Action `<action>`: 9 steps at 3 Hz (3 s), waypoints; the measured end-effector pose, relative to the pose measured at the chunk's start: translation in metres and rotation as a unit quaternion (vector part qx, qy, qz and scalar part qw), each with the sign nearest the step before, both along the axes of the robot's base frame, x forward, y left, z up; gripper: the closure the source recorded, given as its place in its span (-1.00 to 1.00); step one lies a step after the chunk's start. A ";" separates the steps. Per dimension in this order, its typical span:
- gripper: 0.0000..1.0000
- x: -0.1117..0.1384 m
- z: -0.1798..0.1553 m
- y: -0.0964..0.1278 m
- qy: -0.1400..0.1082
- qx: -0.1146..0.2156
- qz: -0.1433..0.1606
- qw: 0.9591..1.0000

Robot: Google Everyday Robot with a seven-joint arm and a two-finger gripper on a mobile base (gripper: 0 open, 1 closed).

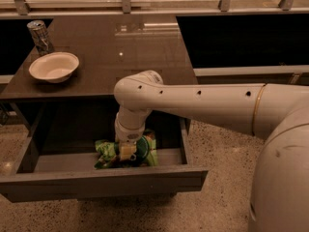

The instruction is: Pick green rice chip bag from top drawer and place on counter

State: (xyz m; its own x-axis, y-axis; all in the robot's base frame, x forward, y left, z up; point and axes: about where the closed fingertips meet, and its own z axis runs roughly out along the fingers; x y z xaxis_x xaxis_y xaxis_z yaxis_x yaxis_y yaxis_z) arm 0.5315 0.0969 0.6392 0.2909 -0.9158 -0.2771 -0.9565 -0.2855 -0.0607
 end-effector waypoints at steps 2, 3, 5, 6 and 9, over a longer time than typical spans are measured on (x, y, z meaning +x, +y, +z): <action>1.00 0.003 0.076 -0.022 -0.039 0.083 -0.009 0.996; 1.00 0.003 0.134 -0.040 -0.067 0.097 -0.011 0.993; 1.00 0.023 0.253 -0.065 -0.118 0.063 0.012 0.991; 1.00 0.060 0.279 -0.076 -0.142 0.031 -0.006 0.989; 0.20 0.139 0.275 -0.076 -0.236 0.004 -0.030 0.971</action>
Offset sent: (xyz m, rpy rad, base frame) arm 0.0061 -0.0557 0.1470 0.2858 -0.1467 -0.0549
